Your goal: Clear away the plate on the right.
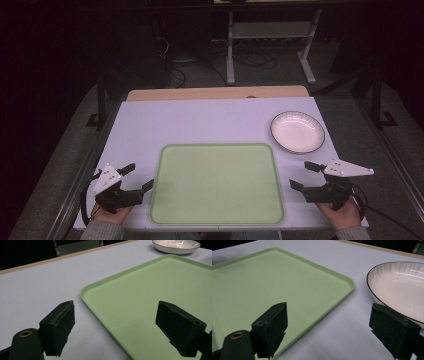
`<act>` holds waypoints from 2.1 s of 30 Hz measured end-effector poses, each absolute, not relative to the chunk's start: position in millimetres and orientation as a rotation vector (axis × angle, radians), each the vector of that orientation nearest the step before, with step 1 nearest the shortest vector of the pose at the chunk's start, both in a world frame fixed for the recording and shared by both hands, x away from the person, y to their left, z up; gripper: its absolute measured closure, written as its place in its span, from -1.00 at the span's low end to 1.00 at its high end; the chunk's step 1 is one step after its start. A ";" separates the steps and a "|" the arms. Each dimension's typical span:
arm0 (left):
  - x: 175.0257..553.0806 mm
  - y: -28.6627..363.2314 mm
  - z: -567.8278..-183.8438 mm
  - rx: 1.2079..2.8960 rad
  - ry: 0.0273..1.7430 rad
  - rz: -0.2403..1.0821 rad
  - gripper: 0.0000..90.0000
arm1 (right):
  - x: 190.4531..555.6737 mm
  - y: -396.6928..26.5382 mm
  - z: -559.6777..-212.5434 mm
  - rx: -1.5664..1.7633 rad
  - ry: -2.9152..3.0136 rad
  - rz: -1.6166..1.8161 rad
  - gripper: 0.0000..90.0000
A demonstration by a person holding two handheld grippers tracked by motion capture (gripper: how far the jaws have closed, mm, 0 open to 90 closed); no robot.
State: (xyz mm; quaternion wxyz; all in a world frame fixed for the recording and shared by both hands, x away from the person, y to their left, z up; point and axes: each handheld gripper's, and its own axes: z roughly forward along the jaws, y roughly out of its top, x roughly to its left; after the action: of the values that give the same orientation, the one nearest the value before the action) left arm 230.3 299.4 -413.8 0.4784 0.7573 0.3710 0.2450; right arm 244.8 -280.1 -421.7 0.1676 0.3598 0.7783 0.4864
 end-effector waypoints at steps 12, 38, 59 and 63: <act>232.4 296.7 -413.7 1.859 0.899 0.601 -0.66 | 245.9 -286.4 -416.3 1.050 2.215 1.391 -0.69; 229.2 304.5 -412.6 1.833 0.927 0.611 -0.66 | 274.3 -350.6 -391.5 1.289 2.196 1.336 -0.55; 229.3 306.6 -412.7 1.820 0.934 0.604 -0.66 | 346.8 -390.5 -373.2 1.472 2.170 1.153 -0.28; 229.5 306.8 -413.1 1.822 0.938 0.600 -0.66 | 364.5 -396.8 -372.9 1.544 2.143 1.165 -0.23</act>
State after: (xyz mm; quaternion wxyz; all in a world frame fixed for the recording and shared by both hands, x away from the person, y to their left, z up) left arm 229.5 306.8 -413.1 0.4822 0.7476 0.3848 0.2461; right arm 364.5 -396.8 -372.9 0.1269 0.5305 0.7364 0.4002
